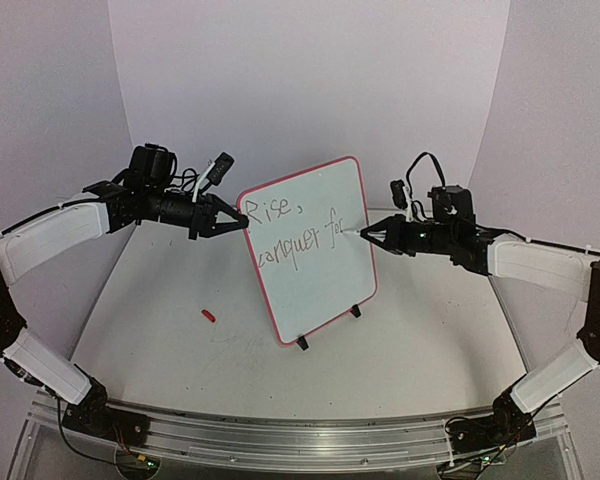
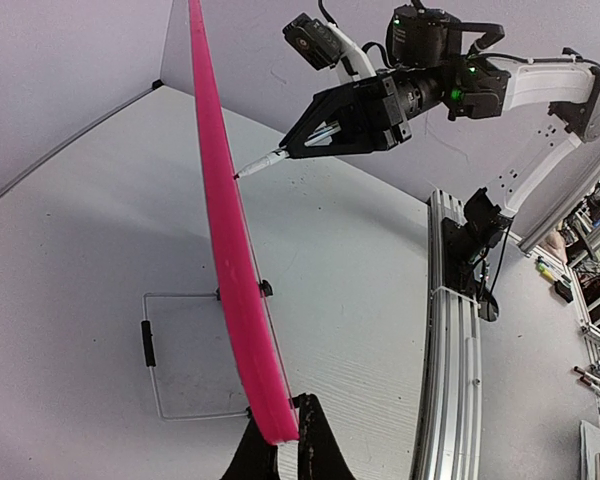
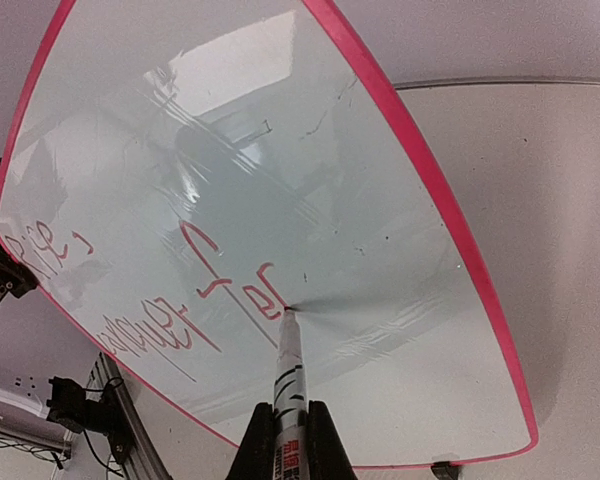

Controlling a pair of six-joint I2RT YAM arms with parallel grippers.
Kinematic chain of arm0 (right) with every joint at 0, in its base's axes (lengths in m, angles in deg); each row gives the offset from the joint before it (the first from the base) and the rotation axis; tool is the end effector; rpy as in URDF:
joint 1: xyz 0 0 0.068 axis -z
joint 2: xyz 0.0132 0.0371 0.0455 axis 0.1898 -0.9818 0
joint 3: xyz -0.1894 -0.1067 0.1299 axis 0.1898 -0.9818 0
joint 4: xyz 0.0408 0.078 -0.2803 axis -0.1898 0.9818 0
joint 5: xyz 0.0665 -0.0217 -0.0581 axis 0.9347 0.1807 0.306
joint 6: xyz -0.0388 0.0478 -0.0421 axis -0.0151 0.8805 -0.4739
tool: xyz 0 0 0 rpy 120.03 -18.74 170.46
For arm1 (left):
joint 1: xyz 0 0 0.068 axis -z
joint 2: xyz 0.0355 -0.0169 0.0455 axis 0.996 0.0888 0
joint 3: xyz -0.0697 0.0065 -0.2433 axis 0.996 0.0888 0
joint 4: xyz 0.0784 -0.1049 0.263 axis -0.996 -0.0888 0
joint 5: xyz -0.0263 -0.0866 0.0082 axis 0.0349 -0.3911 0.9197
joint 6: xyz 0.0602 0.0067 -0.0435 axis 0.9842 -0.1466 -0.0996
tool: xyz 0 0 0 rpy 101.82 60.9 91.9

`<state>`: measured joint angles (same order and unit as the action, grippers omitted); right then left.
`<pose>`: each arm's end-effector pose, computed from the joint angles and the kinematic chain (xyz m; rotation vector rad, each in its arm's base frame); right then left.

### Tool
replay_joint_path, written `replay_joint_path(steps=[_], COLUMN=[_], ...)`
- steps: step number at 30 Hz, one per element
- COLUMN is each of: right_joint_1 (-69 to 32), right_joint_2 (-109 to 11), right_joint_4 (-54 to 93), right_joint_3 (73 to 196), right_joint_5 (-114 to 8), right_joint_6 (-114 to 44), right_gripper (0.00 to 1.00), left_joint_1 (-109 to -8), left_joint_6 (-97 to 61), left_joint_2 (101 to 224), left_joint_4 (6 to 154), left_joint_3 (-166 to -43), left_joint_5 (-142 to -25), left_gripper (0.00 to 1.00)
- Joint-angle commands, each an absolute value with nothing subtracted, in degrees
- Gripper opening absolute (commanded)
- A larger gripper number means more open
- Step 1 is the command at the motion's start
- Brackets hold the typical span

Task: Write a sentence on the whiteboard

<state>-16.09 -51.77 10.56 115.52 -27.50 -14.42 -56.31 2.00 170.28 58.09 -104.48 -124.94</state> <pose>0.3320 0.2073 0.2398 -0.4097 1.9854 1.1635 0.3066 -0.2216 0.3029 1.1393 1.7492 -1.1224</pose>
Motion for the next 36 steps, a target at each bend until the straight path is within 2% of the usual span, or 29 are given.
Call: replay_joint_path(steps=[1,23,36], right_joint_1=[-15.9,-15.8,-15.8], right_joint_2=[-50.1,-49.9,-48.8], right_joint_4=[9.5,9.6,9.7], right_joint_3=[115.3,120.5,114.1], right_joint_5=[-29.5,-29.8,-31.7], right_joint_6=[-14.3,-14.8,-14.2], right_gripper=[0.00,0.00,0.00], left_joint_1=[-53.8,-53.7,-53.7], left_joint_6=[5.9,5.9,5.9], left_joint_2=[172.1,171.8,171.8], left_joint_4=[48.3,48.2,48.2], left_joint_3=[-102.8,-102.8,-102.8], left_joint_5=[-124.8,-124.7,-124.8], left_gripper=[0.00,0.00,0.00])
